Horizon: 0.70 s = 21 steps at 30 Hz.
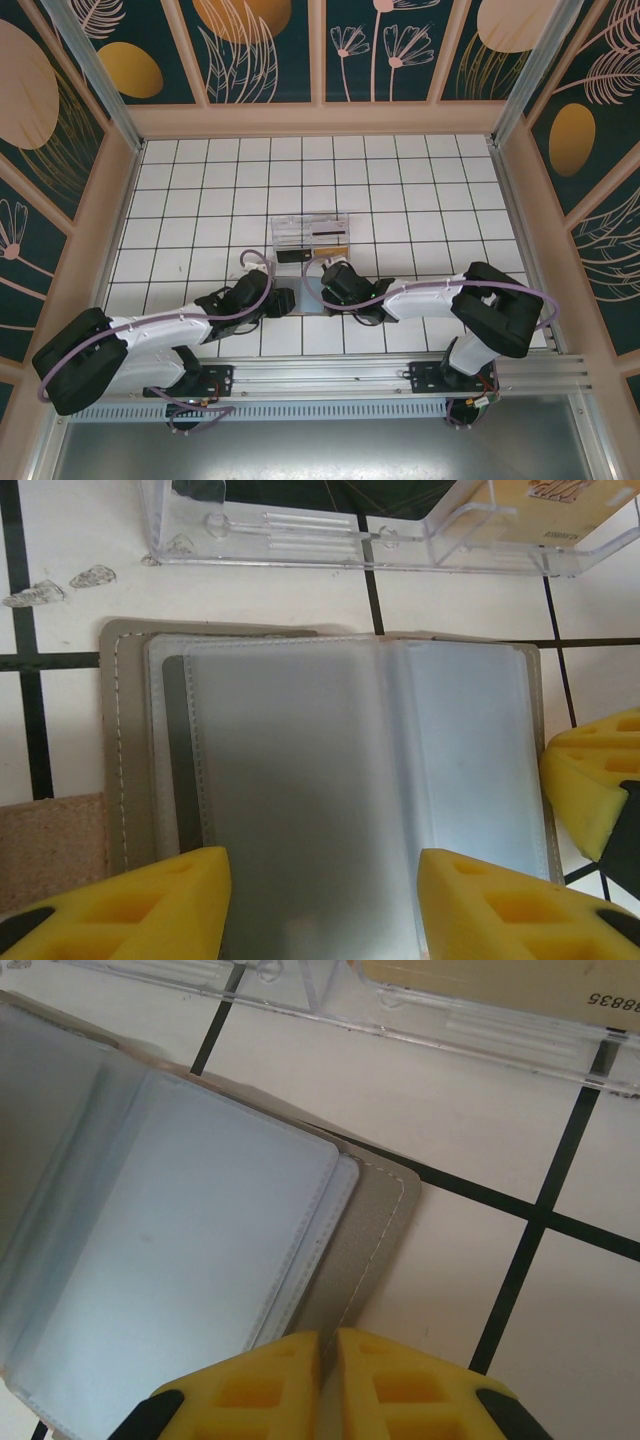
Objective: Take the credit cards out of the card holder
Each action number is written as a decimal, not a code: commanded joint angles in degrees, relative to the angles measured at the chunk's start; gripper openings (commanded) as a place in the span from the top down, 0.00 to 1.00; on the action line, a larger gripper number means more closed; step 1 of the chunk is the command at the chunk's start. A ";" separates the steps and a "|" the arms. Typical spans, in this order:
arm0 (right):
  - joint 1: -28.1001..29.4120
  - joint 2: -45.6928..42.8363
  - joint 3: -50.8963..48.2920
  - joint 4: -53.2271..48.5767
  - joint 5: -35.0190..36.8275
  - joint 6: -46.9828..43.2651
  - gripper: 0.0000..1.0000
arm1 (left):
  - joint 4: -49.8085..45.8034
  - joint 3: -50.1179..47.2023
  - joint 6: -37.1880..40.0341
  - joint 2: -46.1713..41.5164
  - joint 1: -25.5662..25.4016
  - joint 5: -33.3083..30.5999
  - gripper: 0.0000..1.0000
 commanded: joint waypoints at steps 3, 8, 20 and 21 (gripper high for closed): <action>0.39 1.60 0.84 -0.91 0.04 0.87 0.84 | 2.11 -0.53 0.15 0.19 0.10 1.62 0.46; 0.37 1.99 0.84 -0.78 -0.05 0.95 0.84 | -1.01 0.05 0.05 -2.47 0.05 -1.42 0.45; 0.44 2.68 1.54 -1.13 -0.32 0.96 0.84 | -3.74 -0.66 -0.96 -3.68 0.09 -4.74 0.44; 0.52 2.72 1.50 -1.19 -0.32 0.96 0.84 | -3.53 -0.66 -1.07 -3.17 0.10 -4.64 0.44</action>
